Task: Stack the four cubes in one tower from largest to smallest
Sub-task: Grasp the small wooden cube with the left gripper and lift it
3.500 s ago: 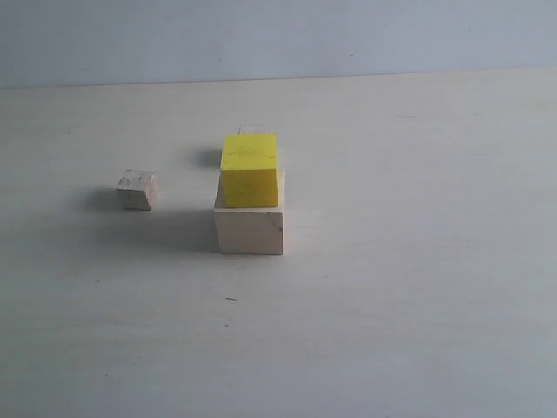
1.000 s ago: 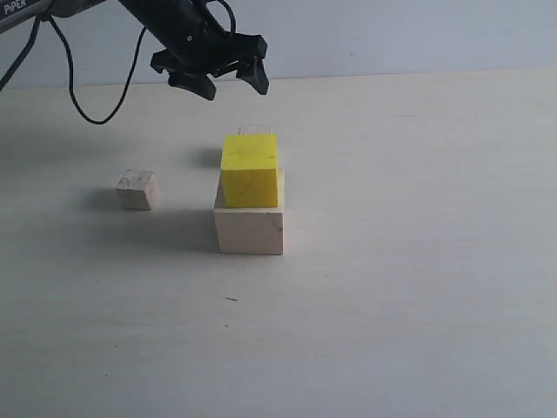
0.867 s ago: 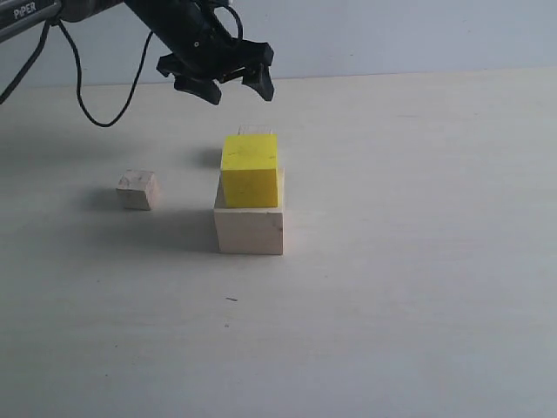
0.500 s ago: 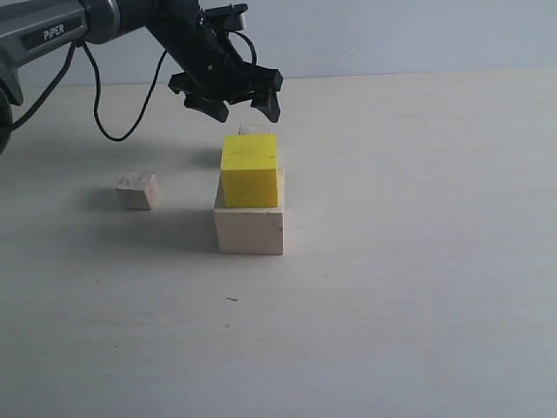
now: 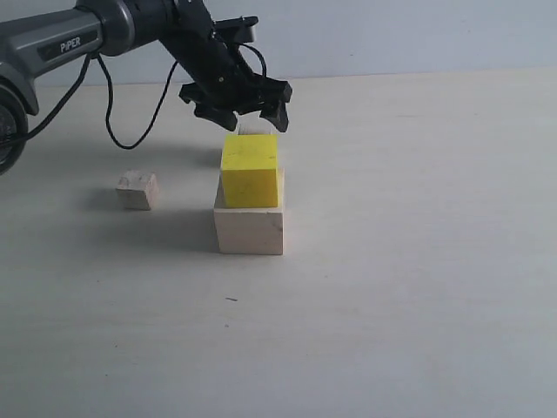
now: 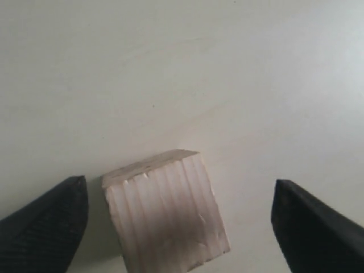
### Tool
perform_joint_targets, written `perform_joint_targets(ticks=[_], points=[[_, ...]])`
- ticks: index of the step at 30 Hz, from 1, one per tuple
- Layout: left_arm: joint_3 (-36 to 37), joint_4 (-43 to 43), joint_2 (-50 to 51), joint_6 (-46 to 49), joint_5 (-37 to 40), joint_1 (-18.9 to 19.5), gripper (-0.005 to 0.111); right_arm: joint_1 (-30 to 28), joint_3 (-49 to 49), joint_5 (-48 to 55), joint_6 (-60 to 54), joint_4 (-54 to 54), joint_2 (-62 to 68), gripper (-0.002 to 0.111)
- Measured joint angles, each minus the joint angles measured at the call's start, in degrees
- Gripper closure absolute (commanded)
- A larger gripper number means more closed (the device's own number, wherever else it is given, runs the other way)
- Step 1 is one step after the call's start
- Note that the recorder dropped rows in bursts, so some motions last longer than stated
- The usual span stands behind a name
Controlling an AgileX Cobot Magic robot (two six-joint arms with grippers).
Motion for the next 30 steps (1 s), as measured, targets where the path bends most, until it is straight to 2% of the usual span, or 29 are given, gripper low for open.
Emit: perform_joint_targets(ticks=[10, 12, 16, 22, 30], points=[[0.0, 0.23, 1.69, 0.0, 0.02, -0.08, 0.025, 0.0, 0.0, 0.0, 0.0, 0.0, 0.0, 0.108], [0.0, 0.23, 2.04, 0.0, 0.03, -0.08, 0.036, 0.0, 0.0, 0.0, 0.0, 0.0, 0.0, 0.108], [0.0, 0.99, 2.04, -2.51, 0.03, -0.08, 0.068, 0.0, 0.0, 0.0, 0.0, 0.0, 0.0, 0.108], [-0.04, 8.23, 1.44, -7.43, 1.38, -0.08, 0.105, 0.0, 0.0, 0.0, 0.0, 0.0, 0.0, 0.108], [-0.04, 18.51, -2.59, -7.81, 4.76, 0.48, 0.107, 0.0, 0.0, 0.0, 0.0, 0.0, 0.0, 0.108]])
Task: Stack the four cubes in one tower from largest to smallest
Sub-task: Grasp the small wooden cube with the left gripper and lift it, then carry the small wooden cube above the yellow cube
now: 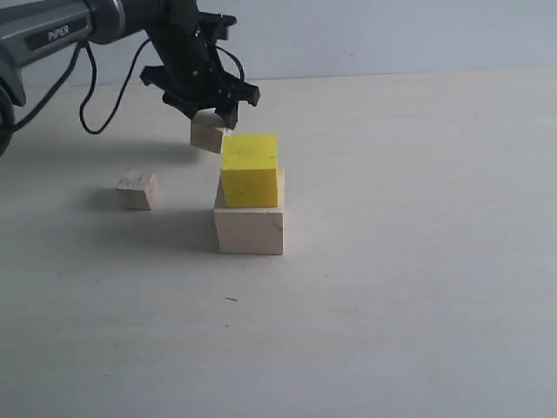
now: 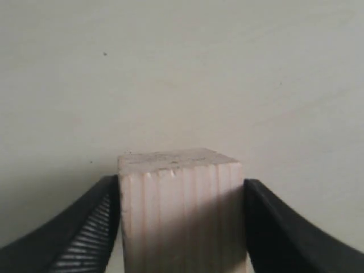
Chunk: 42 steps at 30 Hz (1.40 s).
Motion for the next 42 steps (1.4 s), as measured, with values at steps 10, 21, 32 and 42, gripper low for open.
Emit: perform_joint_targets(ticks=[10, 21, 32, 42], points=[[0.0, -9.62, -12.82, 15.16, 8.87, 7.12, 0.107, 0.0, 0.0, 0.0, -0.87, 0.0, 0.0, 0.108], [6.09, -20.08, -25.18, 9.21, 9.77, 8.27, 0.107, 0.0, 0.0, -0.21, -3.46, 0.0, 0.0, 0.108], [17.23, -14.53, -34.19, -0.5, 10.01, 0.55, 0.107, 0.0, 0.0, -0.09, -3.46, 0.12, 0.0, 0.108], [28.52, -14.17, -39.14, -12.53, 10.01, -5.23, 0.107, 0.0, 0.0, -3.63, -9.29, -3.46, 0.0, 0.108]])
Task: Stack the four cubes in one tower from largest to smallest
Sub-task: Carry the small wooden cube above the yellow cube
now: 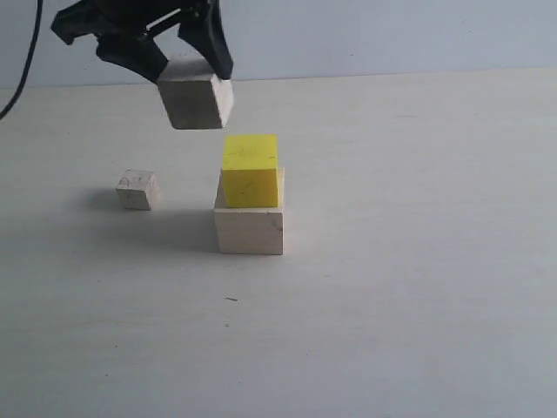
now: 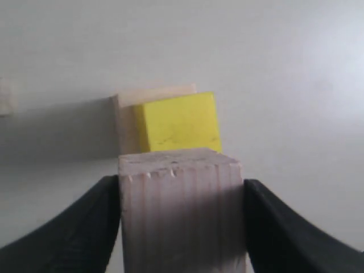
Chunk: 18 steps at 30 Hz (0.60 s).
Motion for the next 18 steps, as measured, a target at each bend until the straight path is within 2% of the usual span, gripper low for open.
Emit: perform_joint_targets(ticks=[3, 7, 12, 18], points=[[0.09, 1.04, -0.37, -8.0, -2.24, -5.73, 0.107, 0.0, 0.0, -0.32, -0.59, -0.04, 0.0, 0.108], [0.09, 5.26, 0.81, -15.19, -4.15, -9.63, 0.107, 0.0, 0.0, 0.77, -2.32, 6.92, 0.0, 0.108], [-3.39, 5.89, 3.02, -17.77, -5.05, -10.35, 0.107, 0.0, 0.0, 0.85, -9.56, 19.24, 0.0, 0.108], [-5.4, 8.89, 6.18, -18.82, -4.5, -10.35, 0.107, 2.51, 0.0, 0.98, -11.05, 20.26, -0.72, 0.108]])
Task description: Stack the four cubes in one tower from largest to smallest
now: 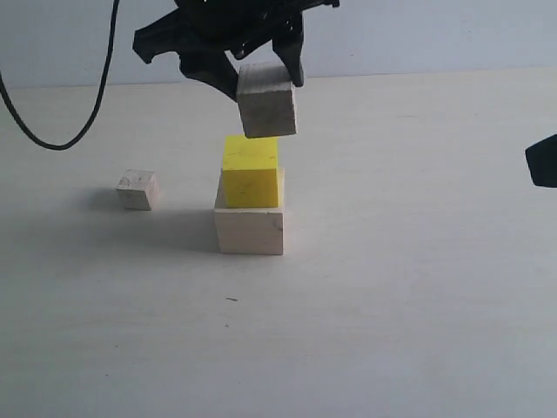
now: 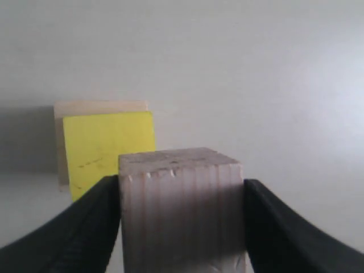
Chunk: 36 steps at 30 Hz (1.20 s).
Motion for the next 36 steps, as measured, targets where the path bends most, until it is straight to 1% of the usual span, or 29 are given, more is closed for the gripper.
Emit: perform_joint_targets(ticks=[3, 9, 36], points=[[-0.37, 1.96, 1.63, -0.92, 1.24, 0.0, 0.107, 0.95, 0.0, 0.0, -0.12, -0.68, -0.7, 0.108], [-0.49, 4.5, 1.82, -1.54, 2.1, 0.0, 0.107, 0.95, 0.0, 0.0, -0.12, -1.66, -0.97, 0.108], [-0.49, 5.81, 4.7, -0.62, 2.51, 0.0, 0.107, 0.95, 0.0, 0.0, -0.12, -1.71, -0.97, 0.108]])
